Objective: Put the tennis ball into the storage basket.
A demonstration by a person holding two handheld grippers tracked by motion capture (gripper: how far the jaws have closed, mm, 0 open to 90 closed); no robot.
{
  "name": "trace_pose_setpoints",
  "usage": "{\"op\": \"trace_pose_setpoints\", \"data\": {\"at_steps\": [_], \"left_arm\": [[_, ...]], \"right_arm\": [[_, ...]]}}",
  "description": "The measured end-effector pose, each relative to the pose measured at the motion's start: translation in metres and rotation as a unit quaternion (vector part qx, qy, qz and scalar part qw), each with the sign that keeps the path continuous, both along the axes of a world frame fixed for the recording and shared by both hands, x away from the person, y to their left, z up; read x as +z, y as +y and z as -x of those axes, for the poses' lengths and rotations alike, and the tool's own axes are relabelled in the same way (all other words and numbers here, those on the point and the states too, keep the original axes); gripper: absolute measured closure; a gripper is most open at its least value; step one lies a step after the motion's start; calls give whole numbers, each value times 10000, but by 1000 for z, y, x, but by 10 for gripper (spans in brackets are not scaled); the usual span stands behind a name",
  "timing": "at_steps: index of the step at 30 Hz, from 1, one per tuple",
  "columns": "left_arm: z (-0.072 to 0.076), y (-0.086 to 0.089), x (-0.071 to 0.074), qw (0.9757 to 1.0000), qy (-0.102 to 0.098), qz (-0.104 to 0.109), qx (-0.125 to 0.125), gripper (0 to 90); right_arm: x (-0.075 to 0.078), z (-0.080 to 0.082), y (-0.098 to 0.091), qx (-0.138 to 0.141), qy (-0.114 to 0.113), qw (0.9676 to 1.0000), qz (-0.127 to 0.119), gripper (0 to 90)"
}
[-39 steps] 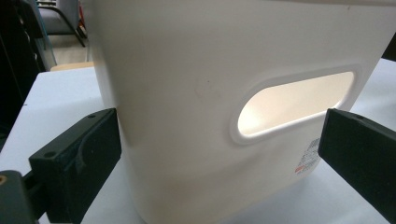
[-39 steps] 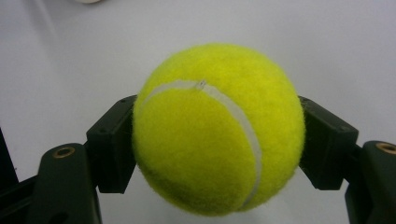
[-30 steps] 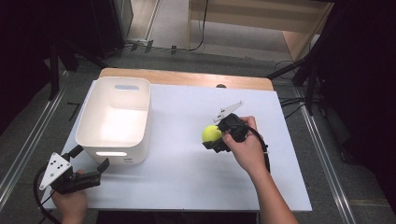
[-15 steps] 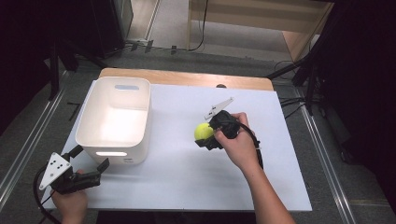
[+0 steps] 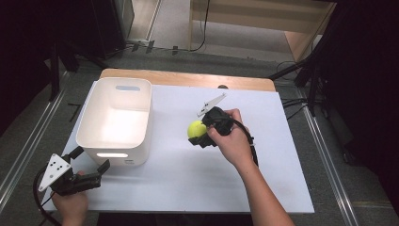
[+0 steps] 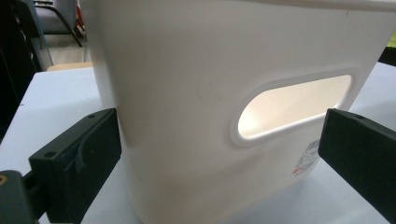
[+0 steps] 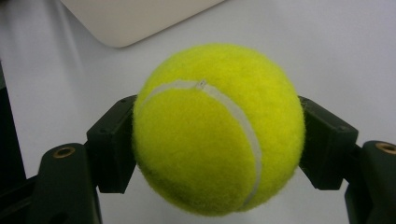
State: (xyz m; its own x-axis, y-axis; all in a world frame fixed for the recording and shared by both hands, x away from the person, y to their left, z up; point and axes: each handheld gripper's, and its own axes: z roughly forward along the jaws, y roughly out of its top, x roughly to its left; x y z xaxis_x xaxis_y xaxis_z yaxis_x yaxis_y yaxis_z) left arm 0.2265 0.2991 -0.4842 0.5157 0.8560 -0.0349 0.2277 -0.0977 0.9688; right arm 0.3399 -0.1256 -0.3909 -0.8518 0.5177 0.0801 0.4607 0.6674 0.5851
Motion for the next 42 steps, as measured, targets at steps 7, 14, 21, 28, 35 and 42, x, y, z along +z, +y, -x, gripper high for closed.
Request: {"op": "trace_pose_setpoints", "data": {"at_steps": [7, 14, 21, 28, 35, 42], "left_arm": [[0, 0, 0, 10000, 17, 14, 2, 0], [0, 0, 0, 10000, 13, 6, 4, 0], [0, 0, 0, 10000, 6, -8, 15, 0], [0, -1, 0, 10000, -3, -8, 18, 0], [-1, -1, 0, 10000, 2, -20, 33, 0], [-1, -1, 0, 10000, 5, -28, 37, 0]], "right_arm": [[5, -3, 11, 76, -17, 10000, 18, 233], [8, -7, 20, 156, -48, 9999, 35, 234], [10, -9, 26, 227, -22, 9997, 12, 234], [13, -9, 28, 228, -45, 9997, 10, 234], [15, -10, 30, 271, -42, 9996, -26, 234], [17, -11, 36, 331, -60, 9994, -44, 234]]}}
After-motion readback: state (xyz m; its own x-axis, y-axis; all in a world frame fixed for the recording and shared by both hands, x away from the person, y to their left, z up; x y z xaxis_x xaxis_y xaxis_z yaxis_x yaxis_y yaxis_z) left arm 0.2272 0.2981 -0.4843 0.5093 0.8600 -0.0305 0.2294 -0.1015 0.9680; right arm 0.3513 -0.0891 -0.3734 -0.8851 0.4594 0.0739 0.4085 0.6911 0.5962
